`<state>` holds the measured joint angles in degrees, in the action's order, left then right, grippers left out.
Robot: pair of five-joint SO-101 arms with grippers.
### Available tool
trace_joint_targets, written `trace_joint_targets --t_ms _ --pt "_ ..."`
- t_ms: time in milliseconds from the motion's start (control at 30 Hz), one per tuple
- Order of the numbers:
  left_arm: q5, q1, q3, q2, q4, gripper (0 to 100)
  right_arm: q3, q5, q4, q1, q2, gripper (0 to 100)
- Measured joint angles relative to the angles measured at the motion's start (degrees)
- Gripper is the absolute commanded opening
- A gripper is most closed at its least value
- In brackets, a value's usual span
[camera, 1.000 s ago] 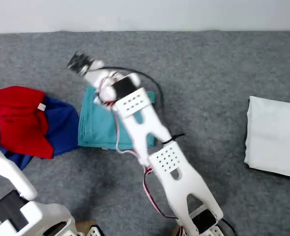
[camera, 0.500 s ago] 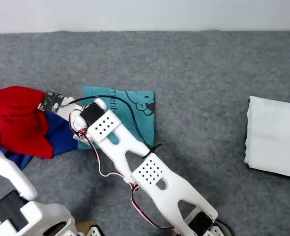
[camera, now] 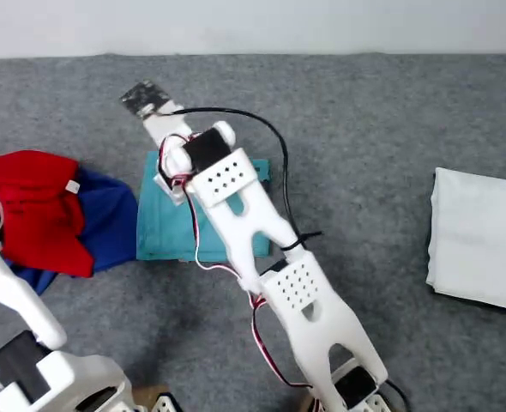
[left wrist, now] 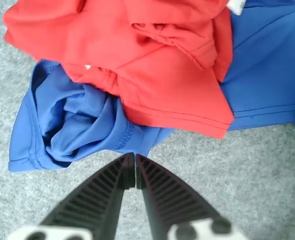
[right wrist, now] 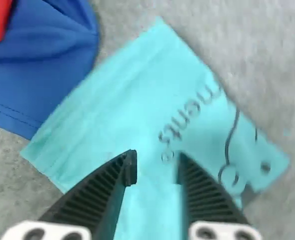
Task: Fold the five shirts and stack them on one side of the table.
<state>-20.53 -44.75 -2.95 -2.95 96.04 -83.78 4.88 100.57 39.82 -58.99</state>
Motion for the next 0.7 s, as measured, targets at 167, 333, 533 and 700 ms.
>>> trace_joint_targets --t_ms 167,333,533,700 --pt "0.0 1.05 0.0 0.0 0.0 2 17.32 -10.37 0.0 -0.79 9.58 19.4" --pt "0.0 1.05 0.0 0.0 0.0 2 34.99 -15.03 0.0 -0.79 16.44 19.5" --pt "0.0 1.05 3.43 -0.09 -0.18 2 41.23 -16.18 0.0 -0.79 16.7 29.7" --pt "0.0 1.05 5.71 -0.18 -1.49 2 41.41 -16.35 0.0 -1.93 16.7 31.1"
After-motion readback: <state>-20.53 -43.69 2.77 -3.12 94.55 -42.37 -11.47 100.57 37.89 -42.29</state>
